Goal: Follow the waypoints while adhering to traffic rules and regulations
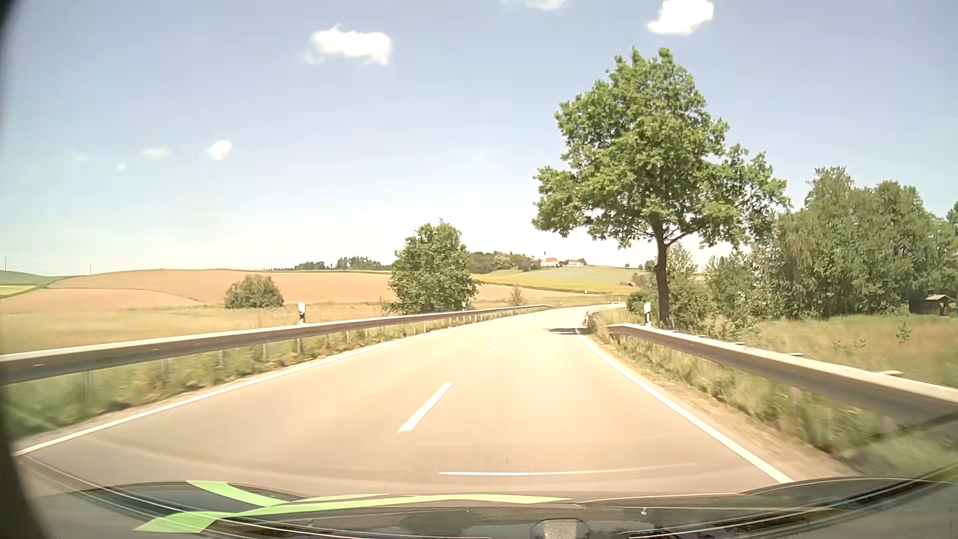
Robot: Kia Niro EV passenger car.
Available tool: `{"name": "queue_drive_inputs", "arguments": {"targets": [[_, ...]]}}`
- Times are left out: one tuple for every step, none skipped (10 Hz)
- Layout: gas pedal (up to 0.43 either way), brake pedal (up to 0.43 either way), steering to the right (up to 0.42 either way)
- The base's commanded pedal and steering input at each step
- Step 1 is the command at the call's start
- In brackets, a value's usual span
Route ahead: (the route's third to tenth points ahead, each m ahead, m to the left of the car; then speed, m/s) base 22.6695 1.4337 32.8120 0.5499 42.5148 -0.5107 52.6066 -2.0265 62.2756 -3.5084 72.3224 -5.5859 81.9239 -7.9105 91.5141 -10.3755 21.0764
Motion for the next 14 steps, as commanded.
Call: {"name": "queue_drive_inputs", "arguments": {"targets": [[0.209, 0.000, 0.019], [0.209, 0.000, 0.018], [0.209, 0.000, 0.018], [0.209, 0.000, 0.017], [0.209, 0.000, 0.017], [0.209, 0.000, 0.017], [0.209, 0.000, 0.017], [0.209, 0.000, 0.017], [0.209, 0.000, 0.017], [0.209, 0.000, 0.017], [0.209, 0.000, 0.017], [0.209, 0.000, 0.017], [0.209, 0.000, 0.016], [0.209, 0.000, 0.015]]}}
